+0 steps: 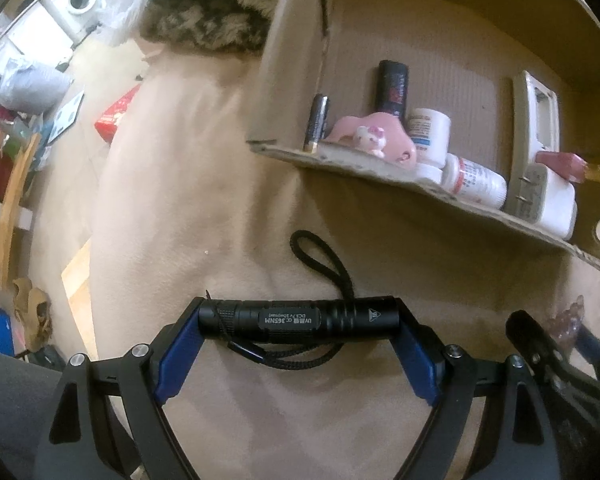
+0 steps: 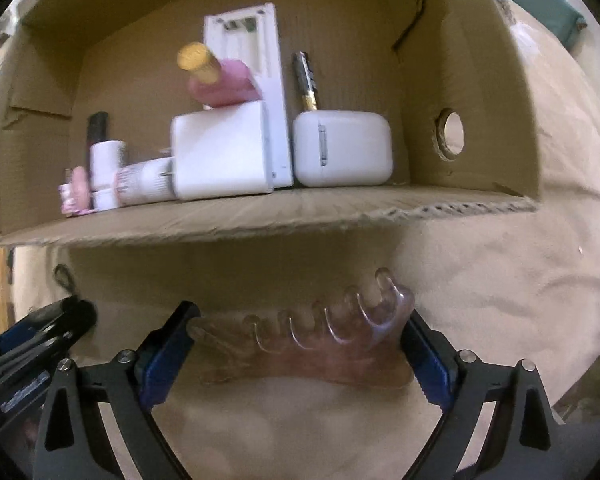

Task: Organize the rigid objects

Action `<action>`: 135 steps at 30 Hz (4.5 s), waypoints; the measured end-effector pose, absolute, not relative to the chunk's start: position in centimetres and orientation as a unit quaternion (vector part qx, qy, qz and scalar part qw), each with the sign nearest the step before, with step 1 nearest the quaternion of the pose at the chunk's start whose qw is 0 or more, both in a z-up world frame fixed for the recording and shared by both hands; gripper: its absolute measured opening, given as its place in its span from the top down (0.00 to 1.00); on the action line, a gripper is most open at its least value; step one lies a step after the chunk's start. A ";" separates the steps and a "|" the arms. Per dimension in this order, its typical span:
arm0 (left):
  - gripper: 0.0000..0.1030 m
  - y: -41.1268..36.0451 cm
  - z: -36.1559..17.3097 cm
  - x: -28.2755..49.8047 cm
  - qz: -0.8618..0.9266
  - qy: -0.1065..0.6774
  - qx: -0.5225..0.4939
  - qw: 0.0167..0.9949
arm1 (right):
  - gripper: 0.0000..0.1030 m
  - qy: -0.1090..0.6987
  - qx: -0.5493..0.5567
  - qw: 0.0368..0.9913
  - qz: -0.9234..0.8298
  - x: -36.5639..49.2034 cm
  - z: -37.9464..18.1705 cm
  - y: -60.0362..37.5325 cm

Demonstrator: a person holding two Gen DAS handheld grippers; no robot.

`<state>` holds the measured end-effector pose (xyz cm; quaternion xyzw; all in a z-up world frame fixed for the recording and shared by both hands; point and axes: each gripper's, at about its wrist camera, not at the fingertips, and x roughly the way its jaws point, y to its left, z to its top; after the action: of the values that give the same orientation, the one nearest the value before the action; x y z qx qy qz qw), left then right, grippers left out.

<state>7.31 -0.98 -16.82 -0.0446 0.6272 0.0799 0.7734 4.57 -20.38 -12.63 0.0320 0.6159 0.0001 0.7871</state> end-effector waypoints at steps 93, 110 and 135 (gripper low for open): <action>0.01 -0.1 2.3 7.5 0.005 0.399 -0.015 0.917 | 0.00 0.390 0.085 0.913 0.088 8.0 2.9 -22.7; 0.01 -1.4 -1.7 3.8 -0.007 0.436 0.005 0.900 | 0.00 0.413 0.056 0.907 0.062 1.8 -1.4 -22.3; 0.01 -0.3 -2.4 4.5 0.009 0.451 -0.015 0.892 | 0.00 0.432 0.044 0.899 0.055 2.8 -2.7 -21.7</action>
<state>4.49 -0.33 -2.42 -0.0152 0.4513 0.0095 0.8922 2.75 -21.71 -2.68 0.0439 0.4316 0.0547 0.8993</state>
